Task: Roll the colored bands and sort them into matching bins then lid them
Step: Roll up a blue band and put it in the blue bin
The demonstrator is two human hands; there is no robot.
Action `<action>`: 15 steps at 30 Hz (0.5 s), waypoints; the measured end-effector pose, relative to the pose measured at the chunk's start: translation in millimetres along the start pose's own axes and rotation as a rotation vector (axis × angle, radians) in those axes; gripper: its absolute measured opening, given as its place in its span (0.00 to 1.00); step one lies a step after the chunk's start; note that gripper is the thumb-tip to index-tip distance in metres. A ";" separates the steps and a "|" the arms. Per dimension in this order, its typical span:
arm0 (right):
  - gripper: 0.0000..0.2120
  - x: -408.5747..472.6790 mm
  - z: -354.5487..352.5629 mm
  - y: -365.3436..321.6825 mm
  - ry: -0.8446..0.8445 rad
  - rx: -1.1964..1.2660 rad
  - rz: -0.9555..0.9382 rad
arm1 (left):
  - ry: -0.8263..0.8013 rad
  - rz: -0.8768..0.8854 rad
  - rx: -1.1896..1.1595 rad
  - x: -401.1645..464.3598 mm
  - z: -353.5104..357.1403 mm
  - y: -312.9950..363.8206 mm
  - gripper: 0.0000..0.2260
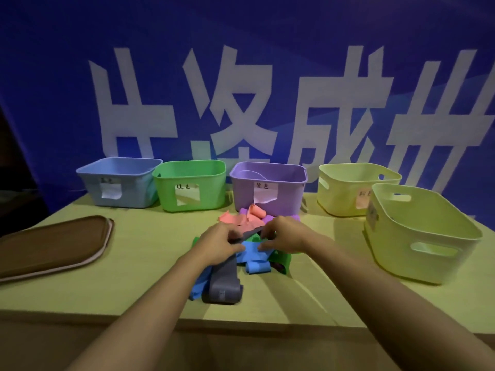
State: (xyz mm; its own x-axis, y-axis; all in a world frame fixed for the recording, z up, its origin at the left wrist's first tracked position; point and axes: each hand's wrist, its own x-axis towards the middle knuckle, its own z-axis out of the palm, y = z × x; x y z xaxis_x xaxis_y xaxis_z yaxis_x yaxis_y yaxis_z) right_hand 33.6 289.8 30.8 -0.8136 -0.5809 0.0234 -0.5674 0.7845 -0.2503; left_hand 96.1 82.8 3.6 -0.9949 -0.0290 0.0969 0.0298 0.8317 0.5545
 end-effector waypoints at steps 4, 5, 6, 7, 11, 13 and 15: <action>0.08 6.1 4.3 0.1 0.009 0.040 -0.014 | -0.052 0.052 -0.058 -3.7 2.5 -7.0 0.20; 0.09 6.3 1.6 -1.2 0.019 0.094 -0.017 | -0.060 0.060 -0.080 -3.1 3.0 -8.1 0.22; 0.09 5.8 -2.5 -4.2 0.028 0.139 -0.016 | -0.068 0.080 -0.091 -3.4 2.0 -7.7 0.25; 0.10 5.3 -6.9 -7.8 0.041 0.169 -0.016 | -0.081 0.104 -0.092 -3.2 1.0 -7.4 0.29; 0.13 7.5 -21.9 -25.5 0.181 0.306 -0.020 | -0.043 0.165 -0.138 -1.6 -2.1 -4.4 0.28; 0.12 6.5 -31.2 -35.0 0.217 0.521 0.001 | 0.064 0.168 -0.186 -0.9 -5.9 1.0 0.14; 0.12 1.9 -40.2 -44.7 0.201 0.785 0.017 | 0.177 0.139 -0.259 -1.3 -14.3 9.0 0.06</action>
State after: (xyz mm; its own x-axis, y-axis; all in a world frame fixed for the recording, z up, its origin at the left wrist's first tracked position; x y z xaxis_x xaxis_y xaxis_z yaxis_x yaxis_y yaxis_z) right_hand 52.3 262.4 80.9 -0.8707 -0.4621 0.1681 -0.3610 0.3686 -0.8566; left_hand 99.1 82.4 20.3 -0.9480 -0.0400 0.3158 0.2100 0.6670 0.7149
